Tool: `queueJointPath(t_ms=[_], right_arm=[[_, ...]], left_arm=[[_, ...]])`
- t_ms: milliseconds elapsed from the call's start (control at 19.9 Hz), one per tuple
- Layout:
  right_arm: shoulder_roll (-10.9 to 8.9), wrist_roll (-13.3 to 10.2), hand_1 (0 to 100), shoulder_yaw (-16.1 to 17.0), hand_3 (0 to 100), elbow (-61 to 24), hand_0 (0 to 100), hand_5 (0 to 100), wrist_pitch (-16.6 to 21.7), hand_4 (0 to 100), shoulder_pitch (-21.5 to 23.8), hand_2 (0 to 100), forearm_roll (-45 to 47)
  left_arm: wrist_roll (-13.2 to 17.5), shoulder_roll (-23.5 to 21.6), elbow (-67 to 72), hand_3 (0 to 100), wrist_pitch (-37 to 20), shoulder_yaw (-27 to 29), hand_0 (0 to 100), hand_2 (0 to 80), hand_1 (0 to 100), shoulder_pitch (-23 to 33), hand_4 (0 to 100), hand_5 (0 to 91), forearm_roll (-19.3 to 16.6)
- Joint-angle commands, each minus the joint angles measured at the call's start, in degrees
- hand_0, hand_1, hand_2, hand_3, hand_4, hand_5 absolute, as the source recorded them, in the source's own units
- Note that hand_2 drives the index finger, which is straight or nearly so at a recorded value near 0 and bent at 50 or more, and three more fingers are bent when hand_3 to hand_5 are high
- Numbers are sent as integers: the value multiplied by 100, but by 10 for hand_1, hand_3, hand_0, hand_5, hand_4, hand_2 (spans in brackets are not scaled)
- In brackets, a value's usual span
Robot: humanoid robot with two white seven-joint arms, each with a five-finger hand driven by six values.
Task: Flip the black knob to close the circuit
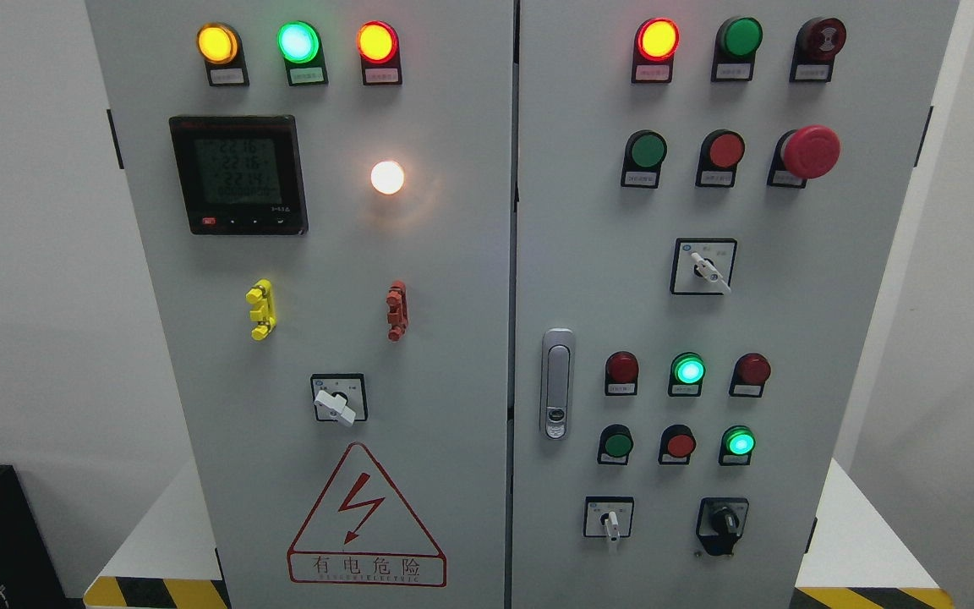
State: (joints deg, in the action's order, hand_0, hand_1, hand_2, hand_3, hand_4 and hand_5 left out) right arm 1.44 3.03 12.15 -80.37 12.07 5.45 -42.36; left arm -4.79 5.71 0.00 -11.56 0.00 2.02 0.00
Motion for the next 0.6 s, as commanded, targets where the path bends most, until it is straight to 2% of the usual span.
queueJointPath(t_ms=[0,201,301,552], right_arm=[[294,23,0,112,952,-1507,0,750,-275,761,-175,795,-948],[426,40,0,121,953,-1701,0,752,-592,762,-377,796,-1519],[593,189,0,130,953,-1771,0,753,-662,762,-474,796,-1844],[620,225,0,279,952,-1982,0,753,-802,761,-641,792,-2495]], left_arm=[[-4,0,123,0,5,-114,0,0,0,0,0,0,-123],[-4,0,123,0,5,-114,0,0,0,0,0,0,-123],[-4,0,123,0,5,-114,0,0,0,0,0,0,-123],[-4,0,123,0,5,-114,0,0,0,0,0,0,-123]])
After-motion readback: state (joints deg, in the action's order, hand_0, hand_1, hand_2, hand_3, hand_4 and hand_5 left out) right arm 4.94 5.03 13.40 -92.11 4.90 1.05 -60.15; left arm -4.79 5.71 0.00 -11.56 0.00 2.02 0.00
